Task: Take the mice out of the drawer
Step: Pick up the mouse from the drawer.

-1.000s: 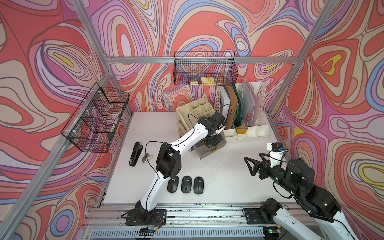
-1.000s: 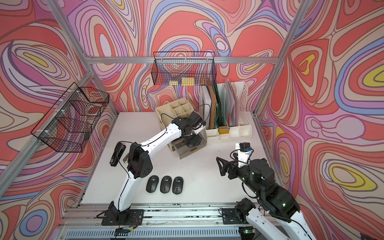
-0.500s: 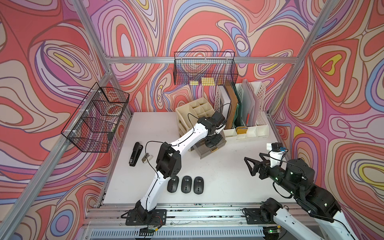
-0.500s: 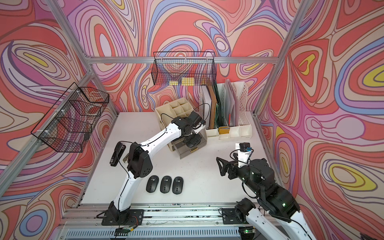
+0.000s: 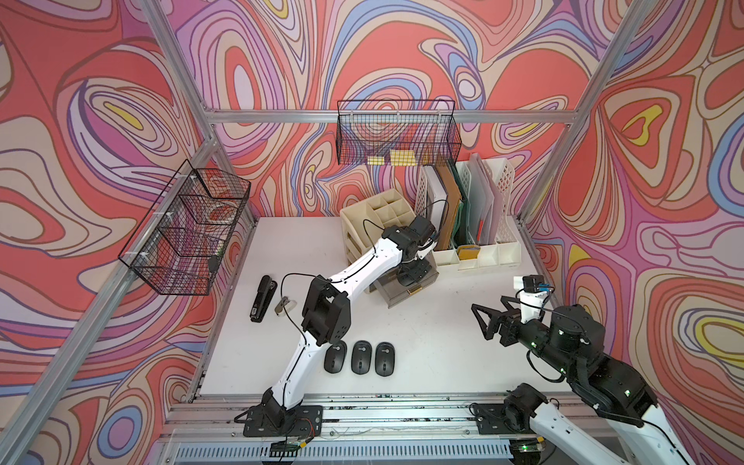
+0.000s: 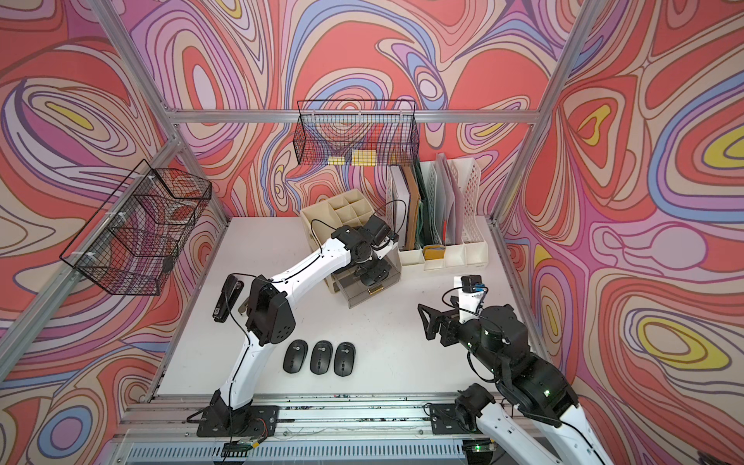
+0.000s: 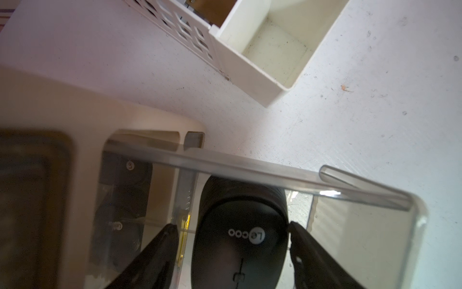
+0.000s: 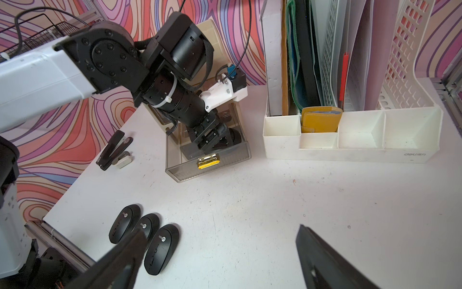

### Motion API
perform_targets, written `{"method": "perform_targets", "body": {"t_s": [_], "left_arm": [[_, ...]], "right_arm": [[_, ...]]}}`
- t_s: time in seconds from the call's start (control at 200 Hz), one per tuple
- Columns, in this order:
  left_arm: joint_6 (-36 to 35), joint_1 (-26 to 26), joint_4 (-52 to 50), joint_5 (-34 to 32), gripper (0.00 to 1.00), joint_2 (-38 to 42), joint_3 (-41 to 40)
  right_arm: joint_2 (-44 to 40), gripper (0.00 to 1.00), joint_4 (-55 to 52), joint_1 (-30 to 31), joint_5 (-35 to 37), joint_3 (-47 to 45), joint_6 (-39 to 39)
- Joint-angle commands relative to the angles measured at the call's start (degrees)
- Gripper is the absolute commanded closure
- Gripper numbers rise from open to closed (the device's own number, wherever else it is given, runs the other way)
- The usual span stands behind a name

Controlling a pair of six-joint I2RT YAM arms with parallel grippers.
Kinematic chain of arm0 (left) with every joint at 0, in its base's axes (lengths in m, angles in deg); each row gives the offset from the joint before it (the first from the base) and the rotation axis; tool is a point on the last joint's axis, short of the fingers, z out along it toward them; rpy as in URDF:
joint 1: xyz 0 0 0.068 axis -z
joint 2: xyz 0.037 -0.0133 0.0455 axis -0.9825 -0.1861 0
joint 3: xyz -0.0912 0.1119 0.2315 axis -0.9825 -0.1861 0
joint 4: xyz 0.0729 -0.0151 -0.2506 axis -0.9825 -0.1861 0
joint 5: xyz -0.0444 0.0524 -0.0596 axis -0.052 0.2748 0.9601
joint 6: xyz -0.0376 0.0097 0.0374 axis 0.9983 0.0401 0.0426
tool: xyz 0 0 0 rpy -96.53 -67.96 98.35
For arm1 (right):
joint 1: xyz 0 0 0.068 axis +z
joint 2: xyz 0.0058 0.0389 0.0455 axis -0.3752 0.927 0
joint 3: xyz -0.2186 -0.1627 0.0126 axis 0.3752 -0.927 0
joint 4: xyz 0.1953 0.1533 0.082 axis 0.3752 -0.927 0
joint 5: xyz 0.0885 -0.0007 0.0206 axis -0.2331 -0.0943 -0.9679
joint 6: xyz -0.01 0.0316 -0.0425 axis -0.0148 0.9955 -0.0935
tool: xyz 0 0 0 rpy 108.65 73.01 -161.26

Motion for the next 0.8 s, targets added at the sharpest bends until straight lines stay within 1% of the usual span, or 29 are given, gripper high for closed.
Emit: {"method": "perform_targets", "body": {"t_s": [0.0, 0.16, 0.265, 0.446, 0.796], "left_arm": [[-1.8, -0.5, -1.0, 1.4, 0.21, 2.6, -0.5], [-3.4, -0.4, -2.2, 3.2, 0.21, 1.2, 0.1], [-4.3, -0.5, -3.3, 4.4, 0.23, -0.6, 1.7], [-4.7, -0.7, -3.6, 5.5, 0.23, -3.1, 3.1], [-3.9, -0.7, -3.0, -0.8, 0.21, -5.7, 3.3]], "right_arm": [[0.5, 0.02, -0.4, 0.1, 0.2, -0.3, 0.2], [0.1, 0.02, -0.4, 0.1, 0.2, -0.4, 0.1], [-0.1, 0.02, -0.4, 0.2, 0.2, -0.4, 0.2], [-0.3, 0.02, -0.5, 0.1, 0.2, -0.4, 0.3], [-0.3, 0.02, -0.4, 0.1, 0.3, -0.4, 0.3]]}}
